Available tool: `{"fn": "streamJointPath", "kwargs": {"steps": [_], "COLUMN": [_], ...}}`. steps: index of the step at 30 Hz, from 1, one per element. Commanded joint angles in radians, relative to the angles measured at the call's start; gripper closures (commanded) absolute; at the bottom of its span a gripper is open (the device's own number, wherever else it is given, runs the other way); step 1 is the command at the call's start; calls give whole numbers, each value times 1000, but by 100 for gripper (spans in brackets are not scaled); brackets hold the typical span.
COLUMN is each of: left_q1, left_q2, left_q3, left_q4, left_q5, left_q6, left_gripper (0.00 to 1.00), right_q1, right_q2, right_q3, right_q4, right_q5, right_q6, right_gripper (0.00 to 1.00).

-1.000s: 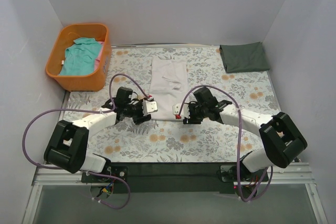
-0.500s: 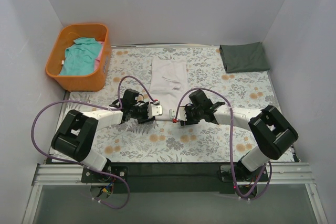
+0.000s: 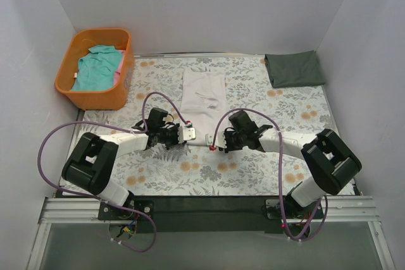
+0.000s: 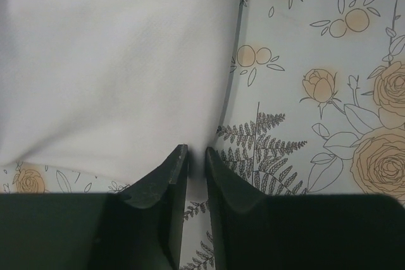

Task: Fold and stack the t-shirts
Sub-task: Fold the tshirt

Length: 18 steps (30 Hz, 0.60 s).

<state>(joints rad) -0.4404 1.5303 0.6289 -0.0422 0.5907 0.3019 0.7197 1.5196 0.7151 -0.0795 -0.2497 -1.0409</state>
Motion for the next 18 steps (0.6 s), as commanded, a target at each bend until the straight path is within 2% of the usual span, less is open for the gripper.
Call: {"fn": "streamJointPath", "kwargs": {"steps": [1,2,3,4,6,11,18], "left_q1": [0,-1,-1,-1,-1,-14,-60], "left_q2": [4,4,4,2,-19,-122,-346], "left_q3": [-8,-6,-2,9,23,40,0], "left_q4": [-45,-48,-53,-59,-91,-214,-390], "left_q5": [-26,-28,-28,-22,-2,63,132], "left_q6": [2,0,-1,-4,-14,-29,-63], "left_gripper": [82,85,89,95,100,100,100], "right_q1": [3,3,3,3,4,9,60], "right_q2": [74,97,100,94,48,-67,-239], "right_q3": [18,26,30,29,30,81,89], "right_q4": [-49,-49,-51,-51,-66,-208,-342], "right_q5": [27,38,44,43,26,-23,-71], "right_q6": [33,36,38,41,57,133,211], "right_gripper": [79,85,98,99,99,99,99]}}
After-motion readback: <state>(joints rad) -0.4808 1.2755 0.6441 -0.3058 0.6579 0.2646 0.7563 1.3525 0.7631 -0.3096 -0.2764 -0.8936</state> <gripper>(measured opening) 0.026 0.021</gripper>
